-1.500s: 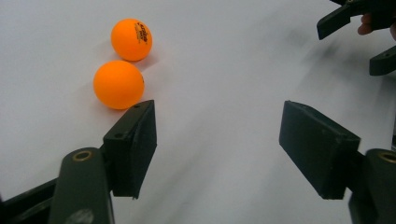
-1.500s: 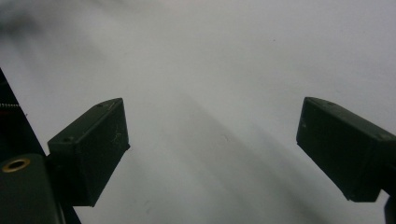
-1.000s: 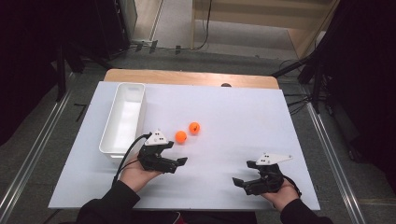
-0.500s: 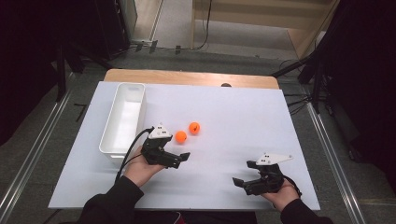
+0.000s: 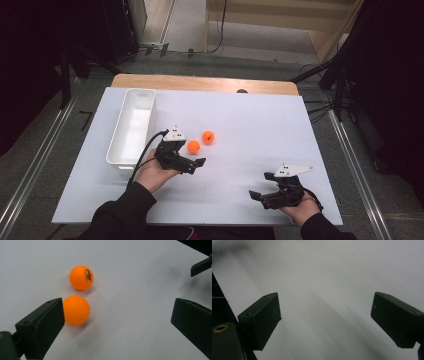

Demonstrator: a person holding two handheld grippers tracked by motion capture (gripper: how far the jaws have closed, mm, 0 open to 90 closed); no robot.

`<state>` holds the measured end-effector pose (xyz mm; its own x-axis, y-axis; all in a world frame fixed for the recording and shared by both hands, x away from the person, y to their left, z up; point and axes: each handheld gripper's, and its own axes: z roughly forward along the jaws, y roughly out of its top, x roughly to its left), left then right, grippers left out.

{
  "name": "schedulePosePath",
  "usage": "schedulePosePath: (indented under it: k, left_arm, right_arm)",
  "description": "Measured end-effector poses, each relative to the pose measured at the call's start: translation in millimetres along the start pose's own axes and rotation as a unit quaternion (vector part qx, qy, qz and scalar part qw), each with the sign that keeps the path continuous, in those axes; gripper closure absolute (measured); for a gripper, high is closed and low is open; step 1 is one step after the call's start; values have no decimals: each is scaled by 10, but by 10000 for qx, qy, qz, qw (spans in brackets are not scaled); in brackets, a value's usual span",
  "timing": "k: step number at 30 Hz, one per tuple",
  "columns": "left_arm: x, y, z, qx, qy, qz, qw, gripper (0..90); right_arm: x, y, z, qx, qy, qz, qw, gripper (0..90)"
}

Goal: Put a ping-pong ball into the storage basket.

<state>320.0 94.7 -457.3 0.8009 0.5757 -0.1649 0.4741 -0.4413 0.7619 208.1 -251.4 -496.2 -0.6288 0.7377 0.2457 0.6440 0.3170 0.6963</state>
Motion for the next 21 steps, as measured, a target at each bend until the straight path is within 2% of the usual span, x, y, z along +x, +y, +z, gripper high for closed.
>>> schedulePosePath:
  k: [8,17,21]
  left_arm:
    - [69,50,56,2,19,-40,10000,0]
    - [125,96,109,7,196,29,9998,0]
    - [131,115,133,3,187,45,9998,0]
  right_arm:
    - [2,0,-2,8,34,2,10000,78]
    - [4,3,3,9,81,-15,10000,78]
    - [2,2,3,9,82,-18,10000,78]
